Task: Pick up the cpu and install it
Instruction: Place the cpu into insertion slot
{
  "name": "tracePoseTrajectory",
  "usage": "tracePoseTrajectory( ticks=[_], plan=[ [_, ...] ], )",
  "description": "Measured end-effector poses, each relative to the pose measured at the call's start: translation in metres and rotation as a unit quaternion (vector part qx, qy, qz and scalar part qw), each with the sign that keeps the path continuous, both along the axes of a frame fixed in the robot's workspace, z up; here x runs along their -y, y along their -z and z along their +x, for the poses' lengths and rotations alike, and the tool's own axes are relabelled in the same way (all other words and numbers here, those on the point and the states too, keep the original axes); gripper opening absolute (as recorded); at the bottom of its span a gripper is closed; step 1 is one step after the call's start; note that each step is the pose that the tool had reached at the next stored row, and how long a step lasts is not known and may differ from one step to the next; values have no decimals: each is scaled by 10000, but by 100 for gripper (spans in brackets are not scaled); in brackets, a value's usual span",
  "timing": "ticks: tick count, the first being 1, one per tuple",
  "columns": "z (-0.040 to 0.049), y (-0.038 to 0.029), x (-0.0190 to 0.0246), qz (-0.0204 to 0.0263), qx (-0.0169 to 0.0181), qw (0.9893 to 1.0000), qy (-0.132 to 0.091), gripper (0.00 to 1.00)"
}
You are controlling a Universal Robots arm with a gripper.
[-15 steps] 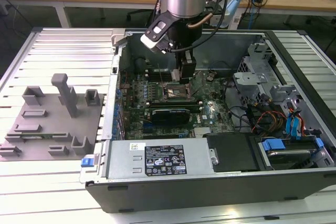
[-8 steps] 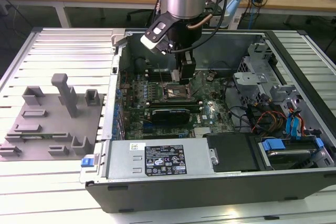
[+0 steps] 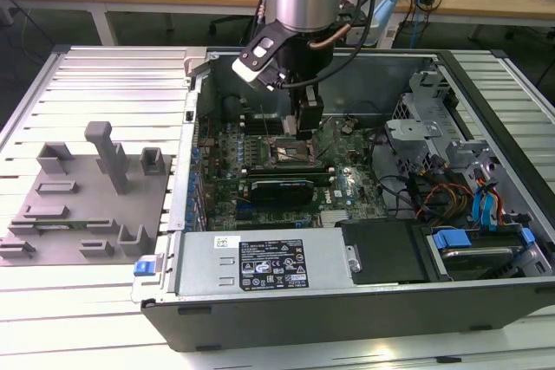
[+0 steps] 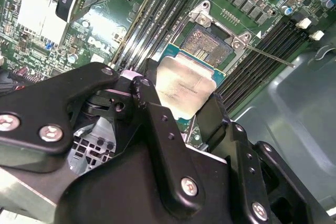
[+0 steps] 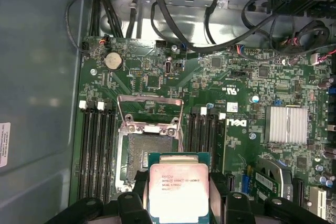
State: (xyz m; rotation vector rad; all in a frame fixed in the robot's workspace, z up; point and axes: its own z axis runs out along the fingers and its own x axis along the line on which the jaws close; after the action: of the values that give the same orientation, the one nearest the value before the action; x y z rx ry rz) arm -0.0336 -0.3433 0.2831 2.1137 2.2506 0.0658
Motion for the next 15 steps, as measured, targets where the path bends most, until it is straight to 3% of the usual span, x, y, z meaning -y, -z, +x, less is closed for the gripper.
tracePoseTrajectory(
  ticks=[8,15],
  plan=[
    [0,113,-1,-1,-1,10000,0,55],
    [0,150,-3,-1,-1,10000,-9,55]
  ],
)
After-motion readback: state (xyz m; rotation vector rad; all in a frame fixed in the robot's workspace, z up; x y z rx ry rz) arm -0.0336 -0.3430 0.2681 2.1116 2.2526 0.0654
